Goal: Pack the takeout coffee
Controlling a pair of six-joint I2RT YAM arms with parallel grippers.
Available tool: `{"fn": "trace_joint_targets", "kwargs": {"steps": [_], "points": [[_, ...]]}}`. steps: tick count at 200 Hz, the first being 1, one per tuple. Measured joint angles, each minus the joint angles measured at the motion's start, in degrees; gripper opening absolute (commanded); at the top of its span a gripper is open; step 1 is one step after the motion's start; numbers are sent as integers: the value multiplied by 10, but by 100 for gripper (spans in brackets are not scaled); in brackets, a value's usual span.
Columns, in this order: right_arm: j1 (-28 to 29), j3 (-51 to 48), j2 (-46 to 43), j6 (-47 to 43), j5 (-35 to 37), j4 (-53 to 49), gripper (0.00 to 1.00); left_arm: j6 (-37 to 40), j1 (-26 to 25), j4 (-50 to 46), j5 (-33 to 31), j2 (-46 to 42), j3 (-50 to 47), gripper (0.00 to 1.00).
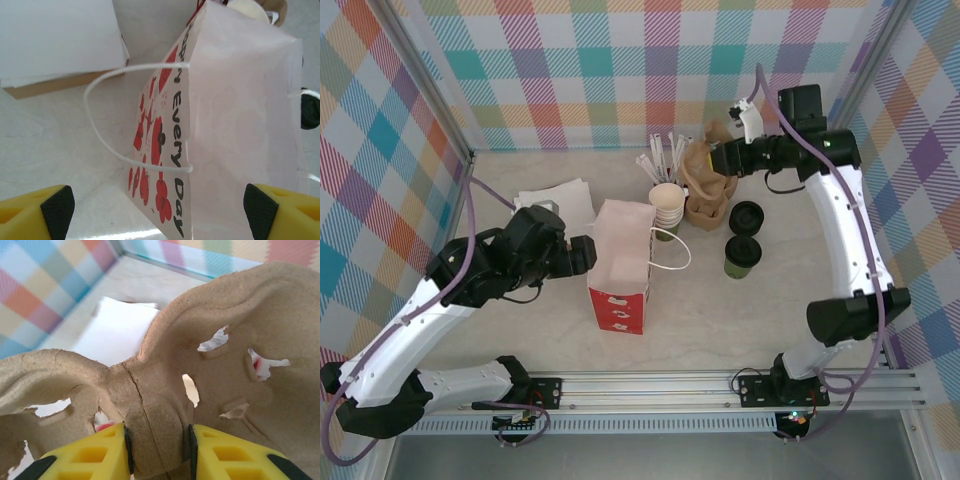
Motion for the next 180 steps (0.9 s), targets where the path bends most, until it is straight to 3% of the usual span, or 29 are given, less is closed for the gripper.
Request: {"fn": "trace_joint_targets", "kwargs": {"steps": [74, 124, 180], "points": [[129, -107, -57, 123, -151, 83, 33, -47, 0, 45, 34, -14, -93, 83], [198, -138, -56, 189, -187, 143, 33, -62, 0, 56, 34, -28, -120, 81], [230, -163, -26, 217, -193, 180, 32, -68, 0, 55, 34, -37, -127, 81]]}}
